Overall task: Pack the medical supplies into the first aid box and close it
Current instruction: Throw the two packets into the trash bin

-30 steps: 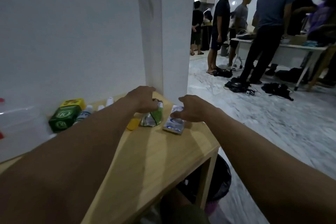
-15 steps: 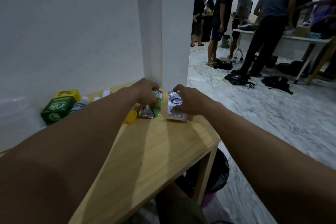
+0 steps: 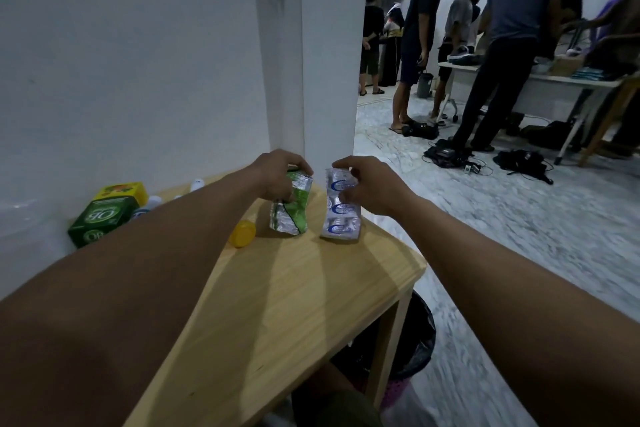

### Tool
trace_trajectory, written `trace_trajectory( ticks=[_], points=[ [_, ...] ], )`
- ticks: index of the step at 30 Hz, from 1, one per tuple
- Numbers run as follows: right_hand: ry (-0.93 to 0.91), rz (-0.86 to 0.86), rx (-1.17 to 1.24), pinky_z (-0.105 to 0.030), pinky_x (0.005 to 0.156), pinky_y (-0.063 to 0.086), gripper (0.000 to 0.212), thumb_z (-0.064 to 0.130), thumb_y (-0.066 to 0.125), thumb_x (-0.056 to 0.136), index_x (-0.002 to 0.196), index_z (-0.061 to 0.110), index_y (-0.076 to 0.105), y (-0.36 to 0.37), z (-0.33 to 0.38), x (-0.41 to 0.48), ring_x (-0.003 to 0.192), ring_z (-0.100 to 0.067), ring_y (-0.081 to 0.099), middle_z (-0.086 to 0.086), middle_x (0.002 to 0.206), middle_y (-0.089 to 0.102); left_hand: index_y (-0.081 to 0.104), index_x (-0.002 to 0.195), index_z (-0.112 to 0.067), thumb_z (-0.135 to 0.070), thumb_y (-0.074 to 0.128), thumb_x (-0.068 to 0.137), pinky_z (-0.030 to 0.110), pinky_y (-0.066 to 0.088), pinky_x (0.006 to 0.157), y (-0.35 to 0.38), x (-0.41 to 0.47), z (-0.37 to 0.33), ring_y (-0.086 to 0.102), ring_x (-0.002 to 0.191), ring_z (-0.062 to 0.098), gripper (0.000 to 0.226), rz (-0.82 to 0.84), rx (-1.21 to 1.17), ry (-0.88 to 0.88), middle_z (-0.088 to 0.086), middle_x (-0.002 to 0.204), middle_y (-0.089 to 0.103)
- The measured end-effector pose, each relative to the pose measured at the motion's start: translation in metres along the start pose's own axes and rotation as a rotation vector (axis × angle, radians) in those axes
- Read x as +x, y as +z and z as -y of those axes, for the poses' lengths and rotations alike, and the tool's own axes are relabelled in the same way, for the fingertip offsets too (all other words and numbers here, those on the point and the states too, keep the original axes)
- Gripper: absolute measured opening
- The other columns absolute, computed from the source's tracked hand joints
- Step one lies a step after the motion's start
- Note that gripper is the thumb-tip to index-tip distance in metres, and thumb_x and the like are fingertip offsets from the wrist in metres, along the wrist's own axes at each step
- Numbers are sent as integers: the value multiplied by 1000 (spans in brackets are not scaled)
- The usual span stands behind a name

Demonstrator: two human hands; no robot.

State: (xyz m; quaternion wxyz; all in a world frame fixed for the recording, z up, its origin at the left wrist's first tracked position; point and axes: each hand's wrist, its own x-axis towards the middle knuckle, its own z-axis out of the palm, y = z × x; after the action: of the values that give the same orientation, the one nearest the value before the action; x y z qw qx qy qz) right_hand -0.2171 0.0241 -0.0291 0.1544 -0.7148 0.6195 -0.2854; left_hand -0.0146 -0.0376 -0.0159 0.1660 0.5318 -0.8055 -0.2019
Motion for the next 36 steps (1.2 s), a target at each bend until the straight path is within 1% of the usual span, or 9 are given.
trace_trajectory(
  ticks=[3, 7, 10, 13, 16, 22, 25, 31, 36],
  points=[
    [-8, -39, 24, -18, 58, 34, 61, 8, 77, 77, 135, 21, 60, -7, -2, 1, 71, -8, 48, 12, 76, 48, 67, 103, -36, 8, 76, 66, 30, 48, 76, -4, 2, -3, 55, 110, 25, 59, -41, -78, 26, 4, 131, 58],
    [-2, -80, 48, -20, 53, 36, 56, 7, 74, 79, 131, 25, 62, -24, -1, 1, 64, -2, 48, 12, 71, 49, 69, 104, -32, 9, 75, 64, 27, 49, 71, -15, 4, -15, 60, 105, 25, 58, -110, -154, 79, 3, 123, 62],
    [4, -133, 47, -23, 55, 42, 56, 8, 74, 80, 131, 29, 63, -41, 1, 2, 71, -10, 55, 6, 79, 56, 70, 105, -30, 8, 75, 64, 27, 51, 71, -27, 8, -33, 62, 100, 24, 56, -164, -175, 133, 2, 117, 65],
    [5, -180, 69, -36, 74, 57, 57, 7, 74, 80, 131, 29, 63, -59, -1, 5, 95, -23, 64, -6, 105, 67, 70, 101, -32, 7, 76, 62, 35, 56, 79, -36, 18, -52, 65, 97, 26, 56, -206, -217, 184, 3, 113, 67],
    [3, -216, 98, -40, 82, 58, 55, 4, 73, 81, 131, 26, 64, -77, -10, 6, 96, -22, 66, -6, 106, 69, 70, 100, -33, 9, 77, 61, 41, 59, 82, -37, 33, -72, 66, 98, 28, 57, -215, -265, 224, 6, 114, 67],
    [62, -261, 93, -13, 61, 49, 56, 0, 70, 83, 133, 24, 62, -98, -48, 19, 81, -7, 61, 2, 102, 67, 69, 103, -32, 8, 75, 66, 36, 58, 64, -14, 82, -103, 65, 89, 26, 55, -209, -290, 279, 6, 115, 64],
    [107, -280, 92, -22, 69, 52, 56, 0, 68, 83, 133, 25, 63, -98, -81, 25, 89, -13, 64, 1, 103, 67, 67, 103, -32, 6, 74, 69, 22, 44, 54, 12, 113, -110, 58, 76, 16, 51, -168, -265, 296, 4, 112, 62],
    [234, -288, 86, -27, 73, 51, 50, 6, 67, 86, 131, 27, 64, -72, -157, 31, 93, -14, 61, -1, 106, 65, 60, 104, -31, -1, 71, 73, 28, 45, 54, 67, 166, -108, 55, 68, 19, 45, -48, -83, 338, 7, 102, 61],
    [348, -237, 87, -18, 69, 39, 51, 5, 65, 86, 134, 24, 63, -36, -215, 24, 90, -11, 51, -4, 108, 62, 57, 106, -28, 0, 69, 75, 24, 41, 52, 121, 195, -98, 54, 65, 13, 43, 107, 66, 357, 3, 98, 61]
  ],
)
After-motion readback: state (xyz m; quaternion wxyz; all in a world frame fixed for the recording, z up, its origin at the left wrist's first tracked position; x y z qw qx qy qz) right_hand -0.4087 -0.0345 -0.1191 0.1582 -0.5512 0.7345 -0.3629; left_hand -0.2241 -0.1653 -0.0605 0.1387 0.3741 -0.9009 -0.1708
